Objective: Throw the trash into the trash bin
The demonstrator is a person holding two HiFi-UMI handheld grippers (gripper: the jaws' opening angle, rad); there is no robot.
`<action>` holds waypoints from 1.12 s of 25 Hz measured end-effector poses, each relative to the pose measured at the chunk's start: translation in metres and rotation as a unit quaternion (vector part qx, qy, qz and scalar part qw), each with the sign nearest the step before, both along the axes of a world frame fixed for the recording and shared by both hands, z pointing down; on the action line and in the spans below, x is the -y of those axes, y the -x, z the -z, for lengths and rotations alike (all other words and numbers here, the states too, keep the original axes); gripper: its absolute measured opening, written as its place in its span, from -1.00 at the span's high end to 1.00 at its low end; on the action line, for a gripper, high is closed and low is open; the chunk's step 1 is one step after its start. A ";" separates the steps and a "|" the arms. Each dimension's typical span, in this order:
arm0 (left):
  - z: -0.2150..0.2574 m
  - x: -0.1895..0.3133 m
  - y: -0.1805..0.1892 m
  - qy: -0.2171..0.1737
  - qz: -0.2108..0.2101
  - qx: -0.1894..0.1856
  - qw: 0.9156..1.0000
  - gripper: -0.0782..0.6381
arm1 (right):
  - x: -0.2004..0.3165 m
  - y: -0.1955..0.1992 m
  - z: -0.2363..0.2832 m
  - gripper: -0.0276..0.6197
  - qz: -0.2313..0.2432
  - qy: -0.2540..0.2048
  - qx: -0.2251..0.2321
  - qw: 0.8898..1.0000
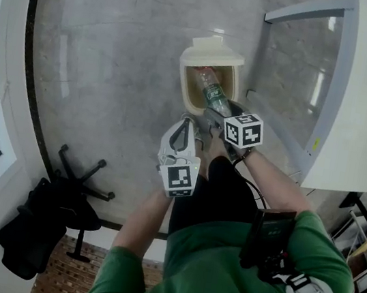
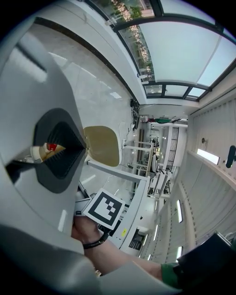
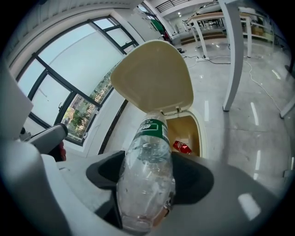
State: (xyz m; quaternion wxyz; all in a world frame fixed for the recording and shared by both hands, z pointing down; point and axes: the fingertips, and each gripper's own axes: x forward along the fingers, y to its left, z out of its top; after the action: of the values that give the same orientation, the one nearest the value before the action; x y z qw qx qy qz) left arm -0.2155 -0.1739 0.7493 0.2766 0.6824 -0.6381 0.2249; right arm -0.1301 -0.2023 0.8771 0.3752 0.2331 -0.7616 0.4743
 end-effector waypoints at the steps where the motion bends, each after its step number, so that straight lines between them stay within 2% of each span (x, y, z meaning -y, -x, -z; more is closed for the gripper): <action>1: -0.004 0.000 0.001 0.002 0.001 0.000 1.000 0.77 | 0.002 0.002 -0.006 -0.08 0.000 0.001 -0.003 1.000; 16: -0.059 -0.003 0.001 0.014 0.026 -0.016 0.999 0.77 | 0.011 0.024 -0.080 -0.08 0.039 0.007 -0.058 0.998; 28: -0.076 -0.015 0.008 0.020 0.047 -0.022 0.998 0.77 | 0.016 0.031 -0.113 -0.08 0.054 0.000 -0.099 0.994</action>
State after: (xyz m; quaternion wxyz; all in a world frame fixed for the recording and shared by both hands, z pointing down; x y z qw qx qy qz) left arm -0.2239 -0.1593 0.8250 0.3143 0.6505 -0.6589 0.2096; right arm -0.1613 -0.2182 0.9904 0.4739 0.2375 -0.7323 0.4275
